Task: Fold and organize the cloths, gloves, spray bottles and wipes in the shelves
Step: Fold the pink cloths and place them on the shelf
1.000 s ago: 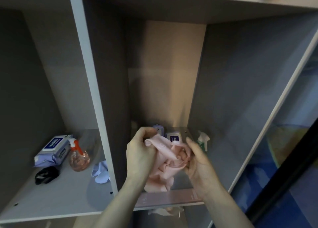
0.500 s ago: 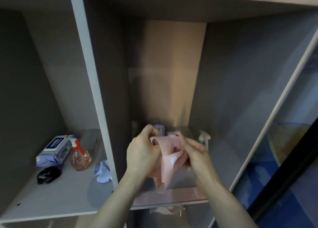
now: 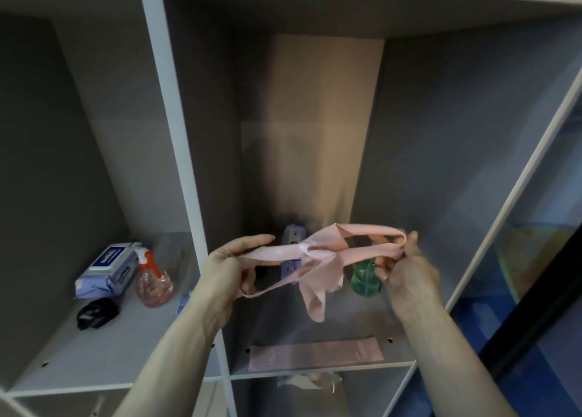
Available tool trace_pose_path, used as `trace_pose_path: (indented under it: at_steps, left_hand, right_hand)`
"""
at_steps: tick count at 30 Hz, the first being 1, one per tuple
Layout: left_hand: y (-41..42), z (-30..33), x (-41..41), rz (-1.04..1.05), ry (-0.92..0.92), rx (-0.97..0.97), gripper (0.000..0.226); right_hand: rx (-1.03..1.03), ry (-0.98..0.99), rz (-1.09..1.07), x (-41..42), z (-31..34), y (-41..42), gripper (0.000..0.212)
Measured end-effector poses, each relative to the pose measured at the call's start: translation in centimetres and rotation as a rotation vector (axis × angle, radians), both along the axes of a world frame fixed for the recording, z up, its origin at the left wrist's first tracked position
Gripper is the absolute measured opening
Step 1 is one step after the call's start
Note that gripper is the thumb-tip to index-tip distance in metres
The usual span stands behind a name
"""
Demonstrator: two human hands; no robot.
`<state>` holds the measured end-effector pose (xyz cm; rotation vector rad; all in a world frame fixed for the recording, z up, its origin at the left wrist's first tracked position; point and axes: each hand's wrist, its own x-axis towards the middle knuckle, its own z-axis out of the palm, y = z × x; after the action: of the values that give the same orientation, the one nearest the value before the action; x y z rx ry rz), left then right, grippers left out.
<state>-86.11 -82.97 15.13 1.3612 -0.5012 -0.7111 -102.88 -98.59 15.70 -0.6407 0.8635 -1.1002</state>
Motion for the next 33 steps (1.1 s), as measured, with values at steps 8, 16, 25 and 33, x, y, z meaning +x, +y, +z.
trace_pose_path:
  at_steps: [8, 16, 25, 33]
  left_hand:
    - [-0.2, 0.8, -0.8, -0.417, 0.037, -0.056, 0.069]
    - [-2.0, 0.0, -3.3, -0.478, -0.135, 0.135, 0.070]
    - [-0.5, 0.6, -2.5, -0.060, -0.178, 0.094, 0.020]
    - [-0.6, 1.1, -3.1, -0.102, 0.317, -0.173, 0.024]
  right_hand:
    - [-0.316, -0.083, 0.361, -0.4, 0.9, 1.5, 0.039]
    - [-0.176, -0.345, 0.627, -0.4, 3.5, 4.5, 0.030]
    - [-0.365, -0.141, 0.212, -1.7, 2.3, 0.6, 0.022]
    - [-0.490, 0.156, 0.194, -0.8, 0.5, 2.0, 0.019]
